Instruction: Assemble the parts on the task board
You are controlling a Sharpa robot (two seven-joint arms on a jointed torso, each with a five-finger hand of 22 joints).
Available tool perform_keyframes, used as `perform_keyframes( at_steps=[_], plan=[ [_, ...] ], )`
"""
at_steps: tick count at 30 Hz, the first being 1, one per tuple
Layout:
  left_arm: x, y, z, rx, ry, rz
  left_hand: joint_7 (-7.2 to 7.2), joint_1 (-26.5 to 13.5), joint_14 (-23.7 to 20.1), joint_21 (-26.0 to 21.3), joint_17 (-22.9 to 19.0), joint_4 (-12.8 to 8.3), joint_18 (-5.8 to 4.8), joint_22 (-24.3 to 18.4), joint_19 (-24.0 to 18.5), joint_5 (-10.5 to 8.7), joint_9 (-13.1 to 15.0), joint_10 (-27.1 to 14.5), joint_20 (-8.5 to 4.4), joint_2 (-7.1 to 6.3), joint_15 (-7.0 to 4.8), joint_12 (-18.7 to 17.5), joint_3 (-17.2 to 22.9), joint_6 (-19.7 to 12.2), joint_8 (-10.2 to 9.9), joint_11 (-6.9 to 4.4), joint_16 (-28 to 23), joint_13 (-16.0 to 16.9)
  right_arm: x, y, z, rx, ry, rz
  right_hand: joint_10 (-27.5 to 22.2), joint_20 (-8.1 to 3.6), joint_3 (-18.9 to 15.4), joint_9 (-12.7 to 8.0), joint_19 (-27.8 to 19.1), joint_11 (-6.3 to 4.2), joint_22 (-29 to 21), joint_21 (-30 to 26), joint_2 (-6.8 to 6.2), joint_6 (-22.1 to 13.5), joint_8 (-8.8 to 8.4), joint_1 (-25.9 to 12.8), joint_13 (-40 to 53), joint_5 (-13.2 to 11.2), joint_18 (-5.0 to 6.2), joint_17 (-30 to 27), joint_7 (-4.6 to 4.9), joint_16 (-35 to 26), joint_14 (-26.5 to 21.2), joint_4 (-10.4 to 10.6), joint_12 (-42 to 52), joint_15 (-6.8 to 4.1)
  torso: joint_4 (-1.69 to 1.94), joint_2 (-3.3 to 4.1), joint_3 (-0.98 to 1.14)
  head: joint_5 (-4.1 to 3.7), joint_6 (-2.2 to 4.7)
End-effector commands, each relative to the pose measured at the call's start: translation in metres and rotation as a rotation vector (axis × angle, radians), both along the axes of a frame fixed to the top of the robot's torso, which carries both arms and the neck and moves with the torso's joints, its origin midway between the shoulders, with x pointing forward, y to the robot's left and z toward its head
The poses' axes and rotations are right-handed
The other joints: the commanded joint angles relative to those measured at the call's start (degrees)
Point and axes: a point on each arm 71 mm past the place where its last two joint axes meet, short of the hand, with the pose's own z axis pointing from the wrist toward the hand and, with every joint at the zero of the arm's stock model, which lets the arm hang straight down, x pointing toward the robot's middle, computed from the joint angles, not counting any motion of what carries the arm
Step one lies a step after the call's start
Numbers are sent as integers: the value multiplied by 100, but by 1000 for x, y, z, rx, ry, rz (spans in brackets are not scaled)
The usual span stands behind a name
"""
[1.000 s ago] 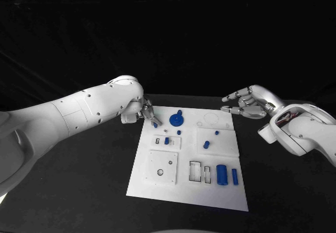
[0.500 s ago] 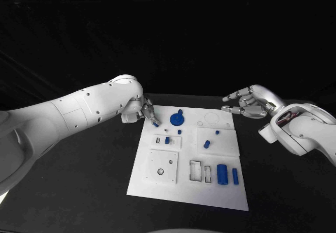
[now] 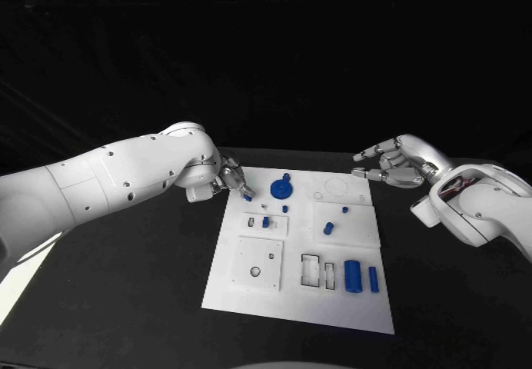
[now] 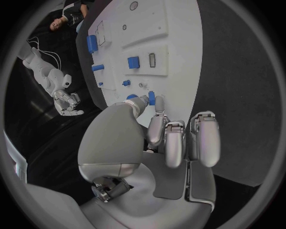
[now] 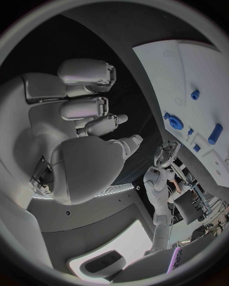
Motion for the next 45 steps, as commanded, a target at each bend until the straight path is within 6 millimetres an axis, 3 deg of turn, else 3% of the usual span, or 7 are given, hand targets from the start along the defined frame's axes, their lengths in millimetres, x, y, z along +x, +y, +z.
perform_keyframes(
  at_steps=[1, 6, 11, 15, 25, 45],
  plan=[
    [-7, -2, 4, -71, -59, 49, -35, -52, 602, 23, 1510, -756, -75, 666, 295, 11, 9, 63, 21, -3, 10, 31, 805, 27, 24, -2, 17, 21, 0, 1, -1, -4, 7, 12, -50, 11, -39, 7, -29, -4, -5, -30, 7, 10, -1, -32, 198, 37, 62, 885, -7, -35, 444, 4, -11, 25, 22, -9, 15, 0, -10],
    [-23, 0, -3, -70, -107, 52, -47, -98, 602, 61, 1510, -777, -88, 724, 317, 7, 14, 93, 15, -42, 3, 60, 842, 44, 52, -12, 17, 54, -1, 0, -1, -3, 8, 12, -50, 11, -39, 7, -29, -4, -5, -30, 7, 10, -1, -32, 198, 37, 62, 885, -7, -35, 444, 4, -11, 25, 50, -26, 19, 0, -24],
    [-36, 0, -12, -60, -156, 52, -54, -126, 602, 131, 1510, -781, -111, 827, 356, 0, 16, 104, 9, -63, -2, 68, 857, 50, 65, -17, 17, 61, -1, 1, -1, -2, 9, 14, -57, 11, -43, 7, -32, -4, -14, -35, 5, 9, -1, -33, 189, 35, 64, 877, -7, -41, 442, 5, -24, 25, 73, -36, 9, -26, -27],
    [-42, -2, -14, -43, -183, 47, -59, -148, 602, 143, 1510, -781, -115, 843, 363, -5, 18, 115, 5, -75, -7, 79, 868, 56, 77, -22, 17, 72, -1, 1, -2, 0, 11, 16, -57, 11, -43, 7, -32, -4, -14, -35, 5, 9, -1, -33, 189, 35, 64, 877, -7, -41, 442, 5, -24, 25, 59, -37, 18, -15, -35],
    [-53, -10, -23, 24, -164, -23, -72, -190, 602, 174, 1510, -785, -125, 888, 381, -50, 19, 117, -4, -100, -17, 76, 890, 59, 97, -32, 17, 64, -1, 2, -3, 1, 14, 19, -57, 11, -43, 7, -32, -4, -14, -35, 5, 9, -1, -33, 189, 35, 64, 877, -7, -41, 442, 5, -24, 25, 65, -27, 15, -20, -53],
    [-57, -17, -34, 89, -108, -88, -77, -216, 602, 170, 1510, -785, -124, 883, 379, -107, 18, 115, -9, -99, -22, 72, 903, 60, 109, -37, 17, 59, -1, 3, -3, 2, 16, 22, -57, 11, -43, 7, -32, -4, -14, -35, 5, 9, -1, -33, 189, 35, 64, 877, -7, -41, 442, 5, -24, 25, 61, -30, 21, -13, -107]
  ],
)
